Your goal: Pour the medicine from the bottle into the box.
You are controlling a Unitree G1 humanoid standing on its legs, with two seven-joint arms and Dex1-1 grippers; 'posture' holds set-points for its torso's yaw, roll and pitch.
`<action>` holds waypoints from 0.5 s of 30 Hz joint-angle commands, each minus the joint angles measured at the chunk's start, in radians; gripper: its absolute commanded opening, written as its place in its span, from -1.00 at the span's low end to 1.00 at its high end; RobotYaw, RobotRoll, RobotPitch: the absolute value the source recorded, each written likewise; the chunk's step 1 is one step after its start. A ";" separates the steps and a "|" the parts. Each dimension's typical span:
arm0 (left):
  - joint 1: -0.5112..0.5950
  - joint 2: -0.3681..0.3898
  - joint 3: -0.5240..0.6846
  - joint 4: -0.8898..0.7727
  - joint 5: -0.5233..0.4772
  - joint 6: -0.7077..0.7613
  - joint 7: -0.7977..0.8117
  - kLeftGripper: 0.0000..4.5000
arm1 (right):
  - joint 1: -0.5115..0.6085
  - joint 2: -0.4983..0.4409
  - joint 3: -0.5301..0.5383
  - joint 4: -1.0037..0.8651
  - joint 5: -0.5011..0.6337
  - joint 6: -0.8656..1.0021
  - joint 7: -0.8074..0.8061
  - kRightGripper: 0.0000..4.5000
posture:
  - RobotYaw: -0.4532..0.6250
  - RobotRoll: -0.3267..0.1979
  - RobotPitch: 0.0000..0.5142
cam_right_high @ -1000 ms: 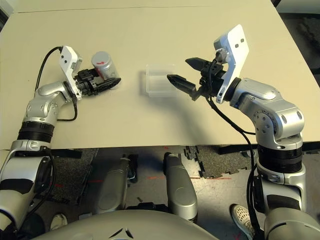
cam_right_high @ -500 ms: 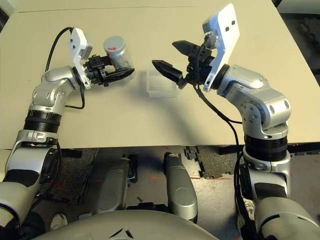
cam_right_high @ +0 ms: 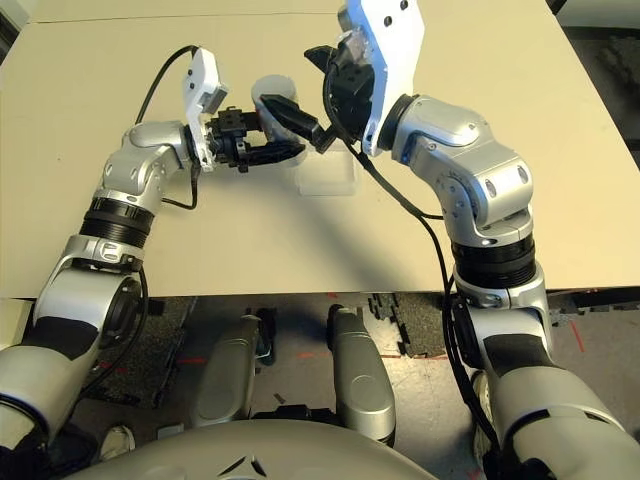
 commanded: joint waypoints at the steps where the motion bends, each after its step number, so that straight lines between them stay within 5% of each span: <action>1: -0.019 -0.008 -0.016 0.018 0.019 -0.021 -0.030 0.19 | -0.005 -0.013 0.029 -0.006 -0.011 0.026 0.018 1.00 | -0.38 0.25 -0.16; 10: -0.030 -0.010 -0.017 0.036 0.033 -0.039 -0.044 0.19 | -0.003 -0.015 0.024 -0.015 -0.016 0.054 0.022 1.00 | -0.38 0.25 -0.16; 15: -0.027 -0.011 -0.018 0.039 0.037 -0.040 -0.043 0.19 | -0.007 -0.011 0.018 -0.024 -0.013 0.057 0.024 0.27 | -0.39 0.25 -0.16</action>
